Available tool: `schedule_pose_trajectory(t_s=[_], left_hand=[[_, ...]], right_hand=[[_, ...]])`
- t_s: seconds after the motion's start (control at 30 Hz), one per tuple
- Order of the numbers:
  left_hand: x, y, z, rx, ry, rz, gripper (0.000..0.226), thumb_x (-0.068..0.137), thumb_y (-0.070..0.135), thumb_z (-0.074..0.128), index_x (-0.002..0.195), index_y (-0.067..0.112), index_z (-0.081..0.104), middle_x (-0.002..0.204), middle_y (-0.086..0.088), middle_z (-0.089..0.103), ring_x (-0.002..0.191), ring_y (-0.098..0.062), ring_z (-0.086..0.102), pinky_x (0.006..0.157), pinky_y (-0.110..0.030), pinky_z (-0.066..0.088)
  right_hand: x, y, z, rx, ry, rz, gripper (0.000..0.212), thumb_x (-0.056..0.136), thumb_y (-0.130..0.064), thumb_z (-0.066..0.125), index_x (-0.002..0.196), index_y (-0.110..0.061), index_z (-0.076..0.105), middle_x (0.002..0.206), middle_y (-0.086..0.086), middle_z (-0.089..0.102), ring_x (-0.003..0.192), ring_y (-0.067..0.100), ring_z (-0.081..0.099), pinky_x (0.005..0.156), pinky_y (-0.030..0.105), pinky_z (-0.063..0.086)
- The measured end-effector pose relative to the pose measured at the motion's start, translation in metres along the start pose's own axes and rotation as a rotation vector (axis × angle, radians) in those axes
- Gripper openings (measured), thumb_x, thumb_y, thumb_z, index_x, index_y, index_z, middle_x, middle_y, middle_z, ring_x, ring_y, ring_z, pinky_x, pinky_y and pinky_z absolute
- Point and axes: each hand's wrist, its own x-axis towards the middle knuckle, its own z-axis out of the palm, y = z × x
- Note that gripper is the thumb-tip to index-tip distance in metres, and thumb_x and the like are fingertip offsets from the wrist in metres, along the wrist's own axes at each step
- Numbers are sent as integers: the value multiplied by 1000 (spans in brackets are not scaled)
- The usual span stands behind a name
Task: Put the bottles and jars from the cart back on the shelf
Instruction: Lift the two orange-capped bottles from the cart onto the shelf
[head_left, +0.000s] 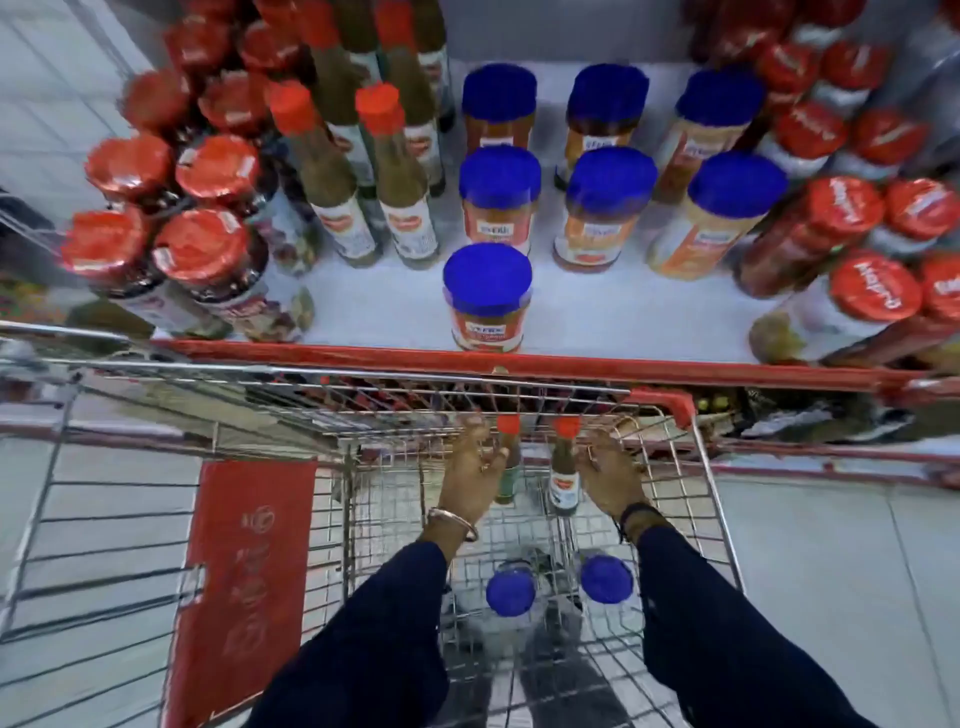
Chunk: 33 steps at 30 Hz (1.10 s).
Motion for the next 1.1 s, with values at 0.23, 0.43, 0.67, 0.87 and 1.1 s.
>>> schedule_pose_trajectory(t_s=[0.23,0.43,0.67,0.87,1.1], left_hand=[[34,-12,31,-86,-55,-186,16,83,-5,55,89,9,52,71,6,47,63,-1,43,57,-10,40],[49,0,24,-29,-24,-207,26,83,6,62,108,2,55,87,-3,59,78,-10,56,64,-16,43],[3,8,-2,14,-27,-124,26,75,8,72,97,2,60,89,-11,69,81,-18,64,74,-22,55],[-13,2,-13,72,16,-88,31,72,15,76,98,7,63,94,-9,71,87,-24,64,77,-29,49],[-68,59,-83,88,179,103,29,73,21,76,98,12,66,86,-2,69,78,-17,61,64,-19,42]], right_hand=[[30,18,22,253,-63,32,25,91,-22,53,112,-9,58,100,4,63,97,21,59,81,24,38],[38,6,16,407,14,-11,21,84,-8,61,105,-8,60,100,8,69,98,26,64,92,39,47],[-15,-4,-3,339,88,-33,28,75,-6,71,101,-9,63,100,6,69,97,23,63,96,42,48],[-31,-6,-3,175,57,-121,34,74,-15,75,105,-13,63,97,-4,66,92,12,59,70,2,34],[-101,-70,-43,236,132,-325,32,74,-18,75,103,-21,62,99,-2,68,91,10,64,81,19,51]])
